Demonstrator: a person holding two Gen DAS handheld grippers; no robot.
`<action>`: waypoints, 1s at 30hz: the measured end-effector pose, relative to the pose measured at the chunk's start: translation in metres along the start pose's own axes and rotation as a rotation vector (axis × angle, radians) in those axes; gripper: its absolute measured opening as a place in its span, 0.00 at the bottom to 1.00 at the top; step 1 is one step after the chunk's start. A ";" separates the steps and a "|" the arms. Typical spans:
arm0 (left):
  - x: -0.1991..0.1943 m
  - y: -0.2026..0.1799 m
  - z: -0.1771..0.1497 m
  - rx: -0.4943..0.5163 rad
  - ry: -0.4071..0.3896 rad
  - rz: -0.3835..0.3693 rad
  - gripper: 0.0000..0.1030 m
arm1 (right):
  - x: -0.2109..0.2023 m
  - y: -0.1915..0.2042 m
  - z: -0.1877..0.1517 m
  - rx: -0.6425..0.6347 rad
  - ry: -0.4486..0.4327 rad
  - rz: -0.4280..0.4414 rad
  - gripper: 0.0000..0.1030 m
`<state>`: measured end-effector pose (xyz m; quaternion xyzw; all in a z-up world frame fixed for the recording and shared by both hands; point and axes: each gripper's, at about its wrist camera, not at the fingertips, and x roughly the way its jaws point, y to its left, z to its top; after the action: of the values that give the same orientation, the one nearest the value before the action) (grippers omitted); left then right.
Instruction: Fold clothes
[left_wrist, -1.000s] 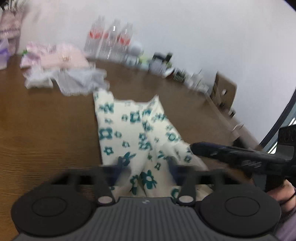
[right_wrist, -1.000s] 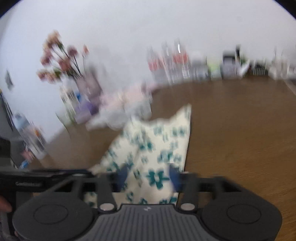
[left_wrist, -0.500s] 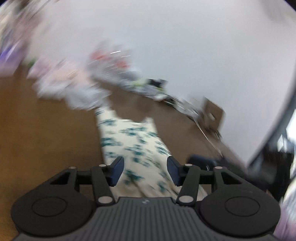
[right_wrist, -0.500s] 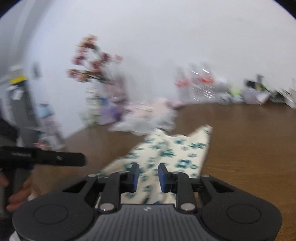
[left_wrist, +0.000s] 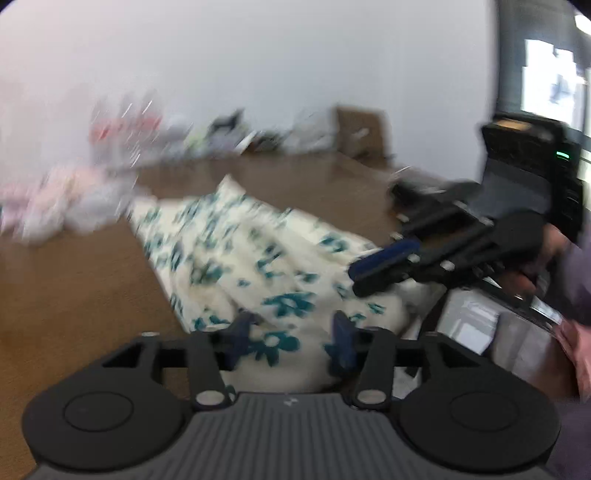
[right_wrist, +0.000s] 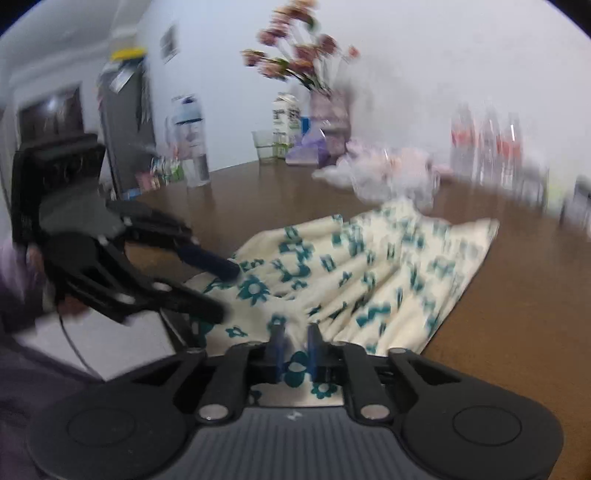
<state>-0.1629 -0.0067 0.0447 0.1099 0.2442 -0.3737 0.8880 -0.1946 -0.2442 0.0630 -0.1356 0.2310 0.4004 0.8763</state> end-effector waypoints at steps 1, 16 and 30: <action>0.000 -0.001 0.000 0.062 -0.007 -0.016 0.85 | -0.007 0.010 0.001 -0.088 -0.037 0.005 0.61; 0.037 -0.038 -0.026 0.758 0.084 0.011 0.91 | 0.041 0.015 0.012 -0.298 0.199 0.259 0.04; 0.021 -0.007 -0.021 0.583 0.012 -0.227 0.33 | -0.052 0.044 -0.044 -0.440 0.003 0.163 0.82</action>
<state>-0.1630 -0.0166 0.0156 0.3339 0.1427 -0.5243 0.7702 -0.2714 -0.2681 0.0495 -0.3050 0.1497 0.5102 0.7901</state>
